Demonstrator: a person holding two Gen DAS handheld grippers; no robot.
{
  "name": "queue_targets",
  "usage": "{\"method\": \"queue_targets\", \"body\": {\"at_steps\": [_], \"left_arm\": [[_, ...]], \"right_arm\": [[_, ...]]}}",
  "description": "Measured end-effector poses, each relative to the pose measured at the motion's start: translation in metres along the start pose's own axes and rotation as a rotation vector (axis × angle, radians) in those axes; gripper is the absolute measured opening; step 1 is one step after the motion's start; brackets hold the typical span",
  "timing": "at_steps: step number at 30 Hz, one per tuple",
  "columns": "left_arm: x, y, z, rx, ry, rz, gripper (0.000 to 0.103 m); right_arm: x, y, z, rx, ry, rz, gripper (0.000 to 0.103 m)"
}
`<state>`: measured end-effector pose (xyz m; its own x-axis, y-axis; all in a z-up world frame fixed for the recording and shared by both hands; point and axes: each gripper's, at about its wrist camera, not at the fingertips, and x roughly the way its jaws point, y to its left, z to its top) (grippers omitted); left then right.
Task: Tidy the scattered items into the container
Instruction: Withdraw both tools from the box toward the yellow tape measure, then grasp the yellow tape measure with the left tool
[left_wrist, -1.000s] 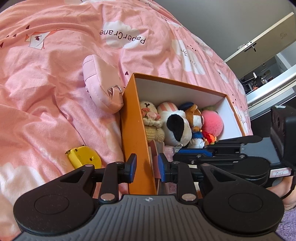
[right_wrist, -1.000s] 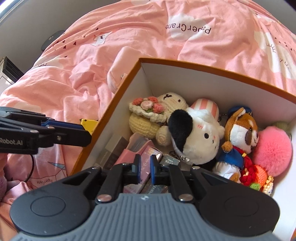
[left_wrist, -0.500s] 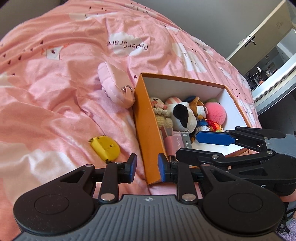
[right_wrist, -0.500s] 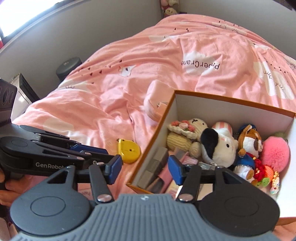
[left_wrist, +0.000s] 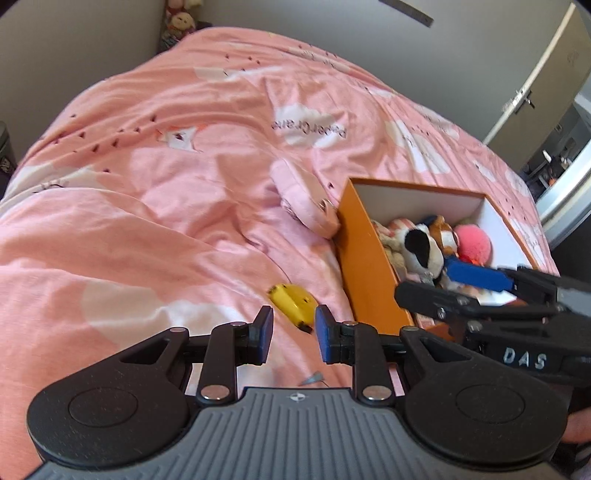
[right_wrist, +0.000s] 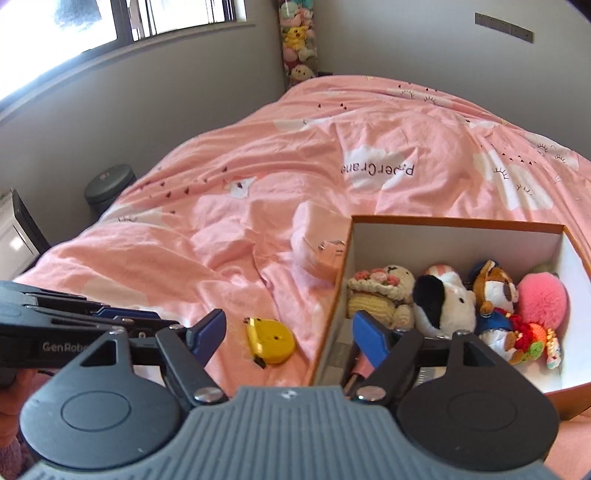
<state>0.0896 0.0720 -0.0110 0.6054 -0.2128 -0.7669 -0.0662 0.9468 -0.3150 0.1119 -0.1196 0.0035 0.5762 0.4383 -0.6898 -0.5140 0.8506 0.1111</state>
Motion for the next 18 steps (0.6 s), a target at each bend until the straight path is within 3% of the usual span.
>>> {"method": "queue_targets", "body": {"at_steps": [8, 12, 14, 18], "left_arm": [[-0.002, 0.021, -0.001, 0.022, 0.040, -0.038, 0.028], [0.012, 0.016, -0.006, 0.053, 0.085, -0.054, 0.030], [0.022, 0.012, -0.007, 0.057, 0.111, -0.058, 0.035], [0.040, 0.006, -0.004, 0.051, 0.141, -0.067, 0.035]], "right_arm": [[0.015, 0.039, -0.028, -0.121, 0.040, -0.031, 0.074], [0.025, 0.044, -0.036, -0.178, 0.064, -0.060, 0.052], [0.026, 0.039, -0.036, -0.184, 0.056, -0.075, 0.048], [0.028, 0.030, -0.037, -0.195, 0.046, -0.098, 0.033]]}}
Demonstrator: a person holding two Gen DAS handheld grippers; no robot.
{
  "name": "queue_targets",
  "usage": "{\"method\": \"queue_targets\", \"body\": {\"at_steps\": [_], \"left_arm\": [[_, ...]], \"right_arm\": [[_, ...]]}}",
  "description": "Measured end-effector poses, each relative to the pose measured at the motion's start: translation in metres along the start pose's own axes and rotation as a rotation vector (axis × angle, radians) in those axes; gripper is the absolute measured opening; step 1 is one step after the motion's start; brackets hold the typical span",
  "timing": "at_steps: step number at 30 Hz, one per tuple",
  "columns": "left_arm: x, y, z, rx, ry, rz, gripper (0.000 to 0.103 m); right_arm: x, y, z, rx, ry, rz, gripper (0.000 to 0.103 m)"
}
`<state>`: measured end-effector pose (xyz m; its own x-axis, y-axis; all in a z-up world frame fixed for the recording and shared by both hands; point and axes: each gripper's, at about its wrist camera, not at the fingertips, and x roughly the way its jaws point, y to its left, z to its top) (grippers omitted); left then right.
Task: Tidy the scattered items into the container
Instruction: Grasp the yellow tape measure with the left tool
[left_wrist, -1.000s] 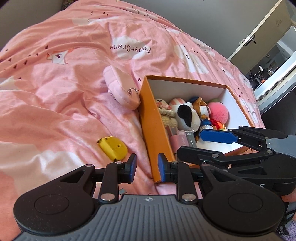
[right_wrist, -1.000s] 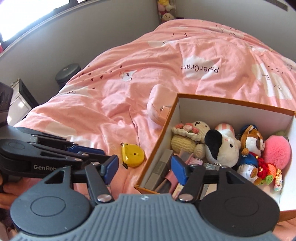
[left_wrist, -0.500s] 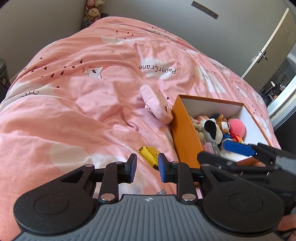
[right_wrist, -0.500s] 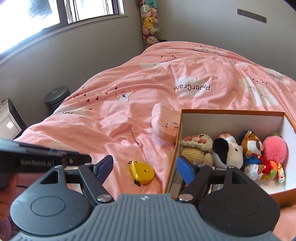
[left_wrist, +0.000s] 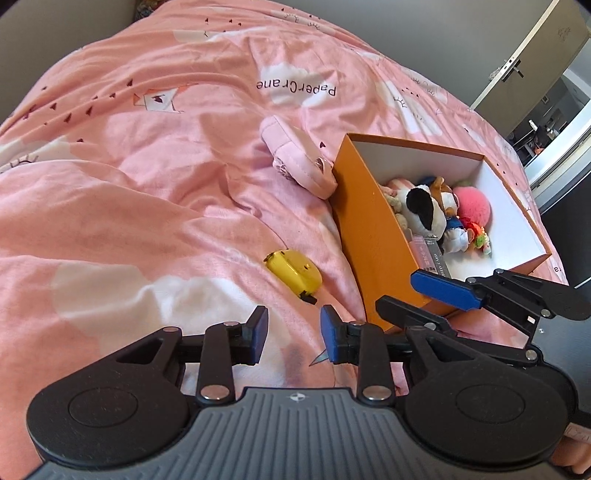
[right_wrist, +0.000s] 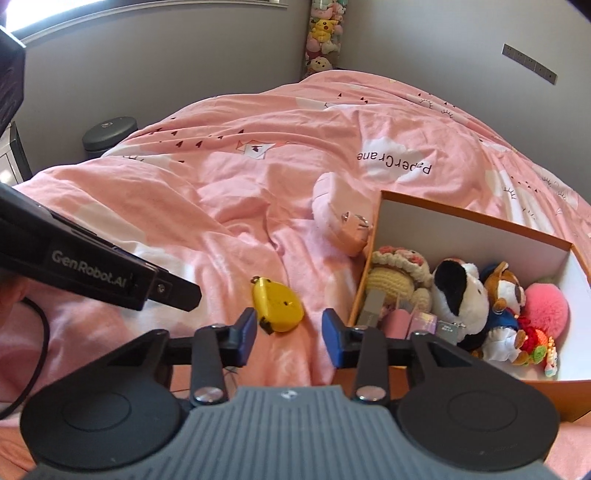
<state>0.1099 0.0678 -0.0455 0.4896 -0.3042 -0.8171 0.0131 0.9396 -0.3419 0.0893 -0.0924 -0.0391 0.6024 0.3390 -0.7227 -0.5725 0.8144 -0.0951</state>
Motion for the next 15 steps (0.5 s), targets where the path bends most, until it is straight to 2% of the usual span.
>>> {"method": "queue_targets", "body": {"at_steps": [4, 10, 15], "left_arm": [[0.017, -0.007, 0.011, -0.002, 0.017, -0.016, 0.035], [0.056, -0.008, 0.023, -0.032, 0.084, 0.015, 0.035], [0.082, -0.005, 0.030, -0.070, 0.136, 0.042, 0.036]], "right_arm": [[0.005, -0.012, 0.001, 0.009, -0.012, 0.004, 0.028], [0.002, -0.027, 0.004, 0.034, -0.065, 0.031, 0.029], [0.002, -0.050, 0.007, 0.066, -0.092, -0.002, 0.032]]}}
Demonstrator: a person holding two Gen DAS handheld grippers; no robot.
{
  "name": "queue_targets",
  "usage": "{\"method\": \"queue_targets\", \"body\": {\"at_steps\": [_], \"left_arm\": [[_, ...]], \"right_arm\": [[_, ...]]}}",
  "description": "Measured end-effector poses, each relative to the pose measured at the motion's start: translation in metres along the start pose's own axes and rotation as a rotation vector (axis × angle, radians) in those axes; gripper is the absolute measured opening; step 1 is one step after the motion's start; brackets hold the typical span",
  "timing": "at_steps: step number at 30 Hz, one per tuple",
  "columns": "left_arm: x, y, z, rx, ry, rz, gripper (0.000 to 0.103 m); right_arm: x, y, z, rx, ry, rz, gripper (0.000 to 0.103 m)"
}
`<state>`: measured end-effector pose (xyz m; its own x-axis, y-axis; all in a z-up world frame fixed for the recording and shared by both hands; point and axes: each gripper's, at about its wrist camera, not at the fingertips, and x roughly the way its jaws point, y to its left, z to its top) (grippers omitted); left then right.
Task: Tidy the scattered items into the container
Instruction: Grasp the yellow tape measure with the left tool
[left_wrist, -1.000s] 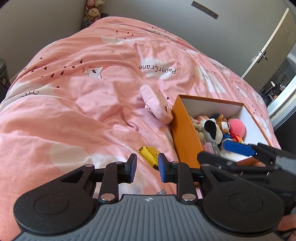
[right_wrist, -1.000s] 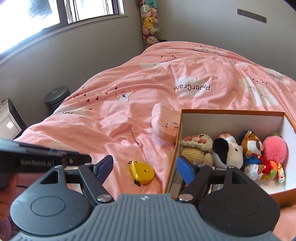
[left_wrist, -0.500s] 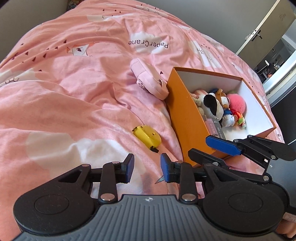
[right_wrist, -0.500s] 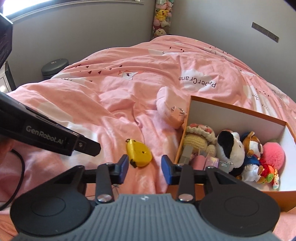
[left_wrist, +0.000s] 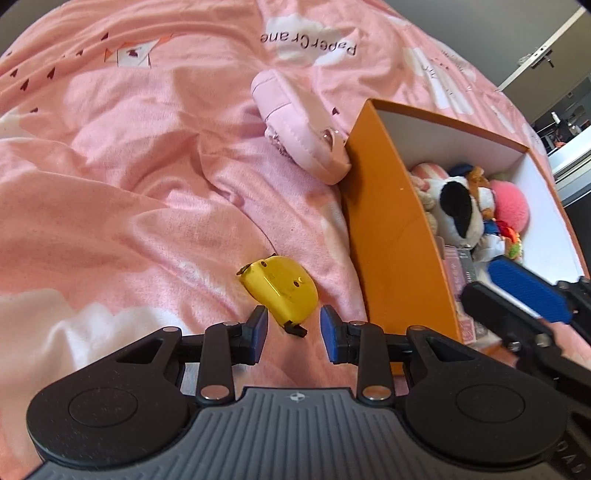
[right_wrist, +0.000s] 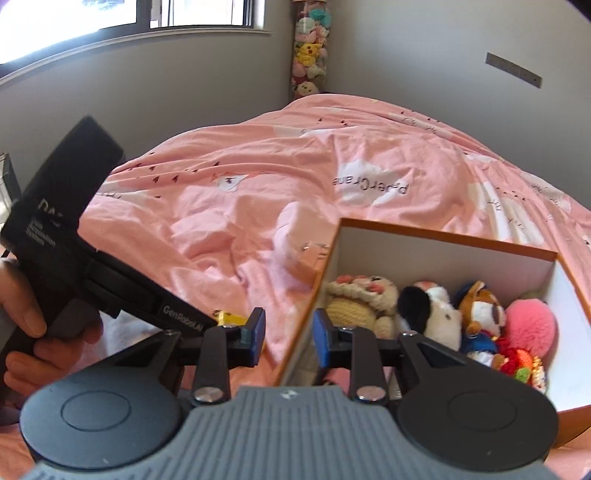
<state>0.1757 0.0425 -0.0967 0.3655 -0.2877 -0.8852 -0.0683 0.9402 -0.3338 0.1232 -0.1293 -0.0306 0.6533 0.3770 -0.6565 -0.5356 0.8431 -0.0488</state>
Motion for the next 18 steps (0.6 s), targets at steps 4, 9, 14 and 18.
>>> {"method": "queue_targets", "body": {"at_steps": [4, 9, 14, 18], "left_arm": [[0.017, 0.001, 0.006, -0.016, 0.035, 0.026, 0.044], [0.035, 0.006, 0.010, -0.050, 0.064, 0.023, 0.047], [0.045, 0.009, 0.013, -0.055, 0.055, 0.012, 0.048], [0.053, 0.007, 0.014, -0.042, 0.038, 0.012, 0.054]], "right_arm": [[0.010, -0.017, -0.003, 0.062, 0.014, 0.025, 0.032], [0.021, -0.024, -0.008, 0.083, 0.018, 0.045, 0.036], [0.025, -0.029, -0.008, 0.090, 0.007, 0.047, 0.038], [0.027, -0.029, -0.008, 0.083, -0.001, 0.045, 0.039]]}}
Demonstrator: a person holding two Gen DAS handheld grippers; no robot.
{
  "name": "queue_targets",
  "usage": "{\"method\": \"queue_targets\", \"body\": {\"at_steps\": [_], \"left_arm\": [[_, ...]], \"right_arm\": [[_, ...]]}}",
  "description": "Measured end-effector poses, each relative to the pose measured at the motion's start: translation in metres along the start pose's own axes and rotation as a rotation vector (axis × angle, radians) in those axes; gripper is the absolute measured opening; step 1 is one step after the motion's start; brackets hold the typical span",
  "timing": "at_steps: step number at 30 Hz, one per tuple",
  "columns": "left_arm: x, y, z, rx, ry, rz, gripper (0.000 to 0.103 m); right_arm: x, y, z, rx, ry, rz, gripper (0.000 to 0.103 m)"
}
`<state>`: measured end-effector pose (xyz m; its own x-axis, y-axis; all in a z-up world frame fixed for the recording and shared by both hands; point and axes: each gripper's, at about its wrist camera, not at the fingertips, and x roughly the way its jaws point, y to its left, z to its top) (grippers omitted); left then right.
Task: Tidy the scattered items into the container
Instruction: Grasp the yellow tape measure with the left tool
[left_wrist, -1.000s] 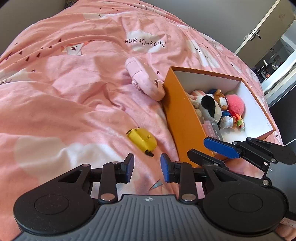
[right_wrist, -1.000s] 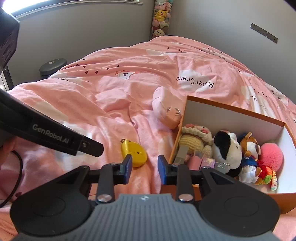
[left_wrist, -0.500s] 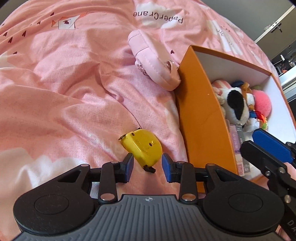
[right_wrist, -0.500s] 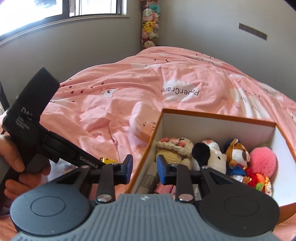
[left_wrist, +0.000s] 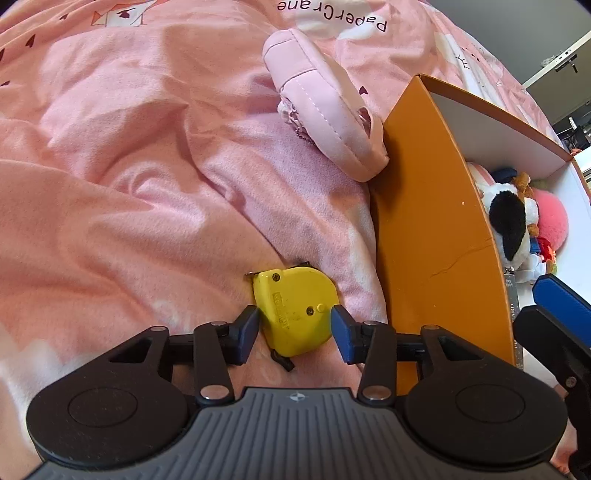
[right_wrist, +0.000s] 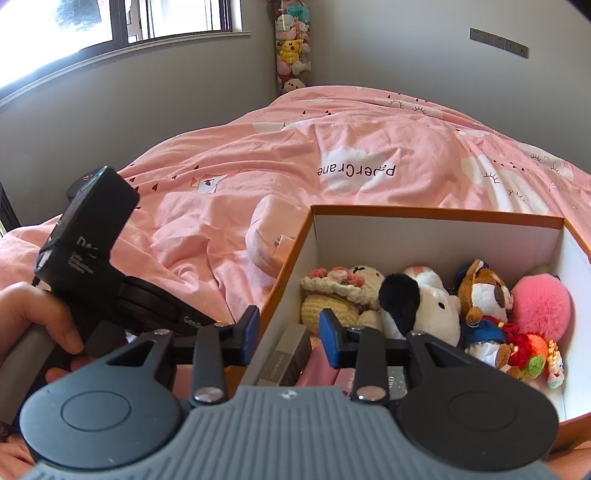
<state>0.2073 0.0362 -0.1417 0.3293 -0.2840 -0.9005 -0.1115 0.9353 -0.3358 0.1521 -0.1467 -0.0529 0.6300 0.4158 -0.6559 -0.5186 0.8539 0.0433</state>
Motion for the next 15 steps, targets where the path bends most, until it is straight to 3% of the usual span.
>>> {"method": "queue_targets", "body": {"at_steps": [3, 6, 9, 11, 15], "left_arm": [[0.007, -0.005, -0.002, 0.051, -0.009, 0.017, 0.060], [0.017, -0.017, -0.006, 0.146, -0.011, 0.076, 0.060], [0.017, -0.023, -0.010, 0.182, -0.025, 0.109, 0.051], [0.010, -0.022, -0.012, 0.173, -0.040, 0.108, 0.038], [-0.006, -0.017, -0.016, 0.139, -0.059, 0.078, 0.035]], "right_arm": [[0.001, -0.001, 0.000, 0.004, 0.000, 0.000, 0.039], [0.001, -0.002, 0.000, 0.003, 0.001, -0.007, 0.039], [0.002, -0.003, -0.002, 0.005, 0.017, -0.016, 0.039], [0.002, -0.003, -0.004, 0.008, 0.025, -0.019, 0.039], [0.001, -0.005, -0.005, 0.011, 0.024, -0.024, 0.039]]}}
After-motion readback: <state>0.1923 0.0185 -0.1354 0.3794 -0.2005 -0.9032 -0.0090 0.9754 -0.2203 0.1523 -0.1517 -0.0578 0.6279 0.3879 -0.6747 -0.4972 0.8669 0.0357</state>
